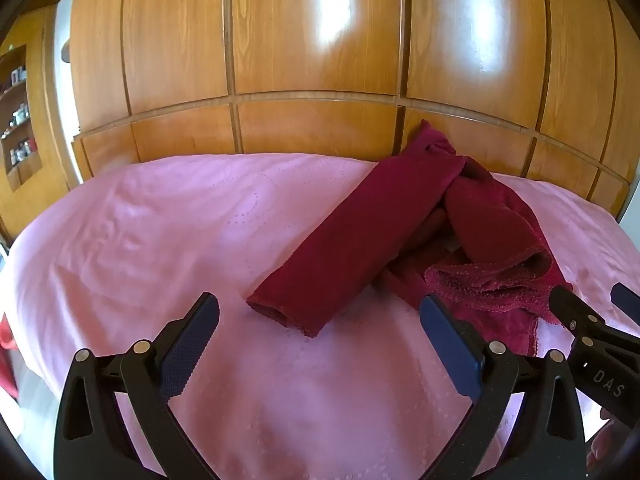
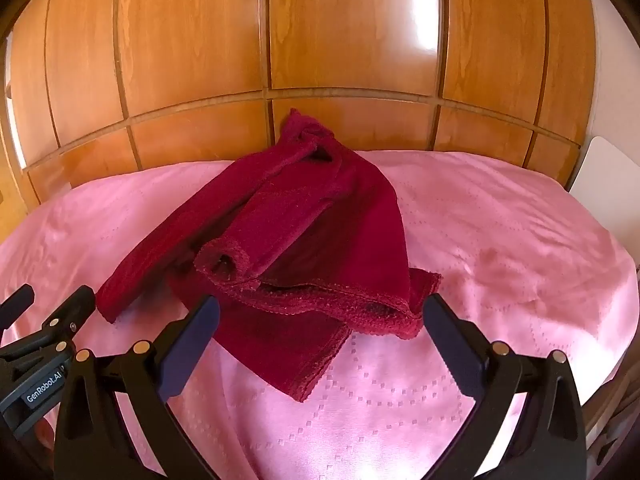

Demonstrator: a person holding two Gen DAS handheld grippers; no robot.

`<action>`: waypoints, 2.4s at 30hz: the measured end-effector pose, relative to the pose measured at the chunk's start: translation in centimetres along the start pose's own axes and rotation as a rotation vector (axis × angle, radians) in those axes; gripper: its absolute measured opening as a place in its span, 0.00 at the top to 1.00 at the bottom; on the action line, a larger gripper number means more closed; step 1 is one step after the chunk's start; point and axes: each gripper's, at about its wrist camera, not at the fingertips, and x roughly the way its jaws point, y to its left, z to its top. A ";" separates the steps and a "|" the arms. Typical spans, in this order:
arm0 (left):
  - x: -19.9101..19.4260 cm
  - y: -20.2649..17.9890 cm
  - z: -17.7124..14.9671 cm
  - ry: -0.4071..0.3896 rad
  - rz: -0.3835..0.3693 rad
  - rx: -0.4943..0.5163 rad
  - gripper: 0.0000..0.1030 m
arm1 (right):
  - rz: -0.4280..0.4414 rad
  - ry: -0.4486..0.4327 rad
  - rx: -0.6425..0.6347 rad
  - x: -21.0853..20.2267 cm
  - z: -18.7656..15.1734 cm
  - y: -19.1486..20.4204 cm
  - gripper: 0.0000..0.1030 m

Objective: Fold small clothes

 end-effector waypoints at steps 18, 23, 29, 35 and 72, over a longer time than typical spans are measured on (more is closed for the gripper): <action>-0.3 0.0 0.3 -0.014 0.007 0.003 0.03 | 0.011 -0.016 -0.010 -0.6 0.0 0.4 0.02; -0.4 0.3 0.2 -0.015 0.005 -0.001 0.03 | 0.013 -0.020 -0.013 -0.7 -0.1 0.4 0.02; -0.5 0.3 0.2 -0.029 0.002 -0.002 0.03 | 0.013 -0.020 -0.015 -0.7 -0.1 0.5 0.02; -0.1 1.4 0.0 -0.047 -0.113 -0.052 0.03 | 0.017 -0.004 -0.015 -0.5 -0.2 0.3 0.02; 1.8 4.8 5.4 0.011 -0.596 -0.072 0.95 | 0.984 0.379 0.278 7.7 6.8 4.9 0.02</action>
